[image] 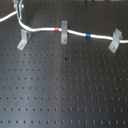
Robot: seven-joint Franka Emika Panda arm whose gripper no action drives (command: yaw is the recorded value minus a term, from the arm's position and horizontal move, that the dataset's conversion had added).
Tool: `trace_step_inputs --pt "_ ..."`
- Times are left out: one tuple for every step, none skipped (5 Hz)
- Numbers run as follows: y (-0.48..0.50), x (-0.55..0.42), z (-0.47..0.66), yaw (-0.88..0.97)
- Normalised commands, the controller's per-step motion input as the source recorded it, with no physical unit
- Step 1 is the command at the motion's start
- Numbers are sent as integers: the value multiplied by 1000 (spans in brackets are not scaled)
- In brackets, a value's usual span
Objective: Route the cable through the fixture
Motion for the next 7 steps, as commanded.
trace_step_inputs --pt "-38 -172 2 260" --pt "105 -281 -1 303" --pt "18 -86 1 111" --pt "-7 -52 22 51" --pt "93 -47 313 197" --pt "103 38 419 214" --pt "21 12 285 100"
